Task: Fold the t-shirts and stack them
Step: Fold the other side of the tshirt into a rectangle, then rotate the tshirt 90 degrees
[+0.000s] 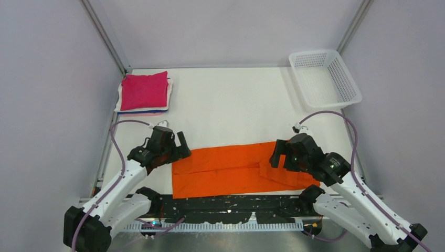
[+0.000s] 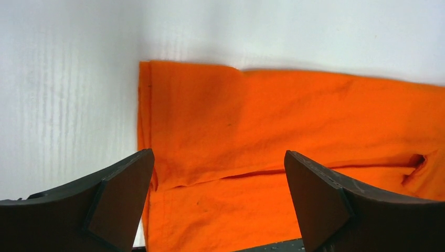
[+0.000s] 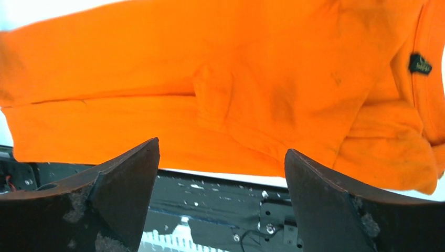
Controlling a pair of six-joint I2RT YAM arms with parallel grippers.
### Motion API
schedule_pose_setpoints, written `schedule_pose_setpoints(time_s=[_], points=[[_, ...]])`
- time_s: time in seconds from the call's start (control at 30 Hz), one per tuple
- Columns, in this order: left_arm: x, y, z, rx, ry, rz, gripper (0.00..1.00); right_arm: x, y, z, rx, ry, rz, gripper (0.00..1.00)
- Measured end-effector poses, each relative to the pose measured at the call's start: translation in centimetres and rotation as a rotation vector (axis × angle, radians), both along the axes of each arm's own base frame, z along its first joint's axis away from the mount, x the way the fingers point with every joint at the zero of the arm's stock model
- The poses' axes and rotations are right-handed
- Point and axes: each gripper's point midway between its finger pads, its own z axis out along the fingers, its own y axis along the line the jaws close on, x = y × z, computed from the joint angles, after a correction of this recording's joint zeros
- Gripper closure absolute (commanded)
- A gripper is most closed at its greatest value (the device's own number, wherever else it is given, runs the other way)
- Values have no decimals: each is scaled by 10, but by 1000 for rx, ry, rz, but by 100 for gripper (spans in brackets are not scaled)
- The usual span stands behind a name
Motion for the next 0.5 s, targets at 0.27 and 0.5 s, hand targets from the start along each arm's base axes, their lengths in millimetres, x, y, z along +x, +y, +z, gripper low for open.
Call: schedule_pose_setpoints(time_s=[0.27, 0.5], points=[[3, -43, -27, -147, 92, -134, 1, 25, 22, -27, 24, 28, -30, 4], [3, -60, -48, -207, 151, -188, 0, 39, 9, -96, 65, 165, -207, 5]])
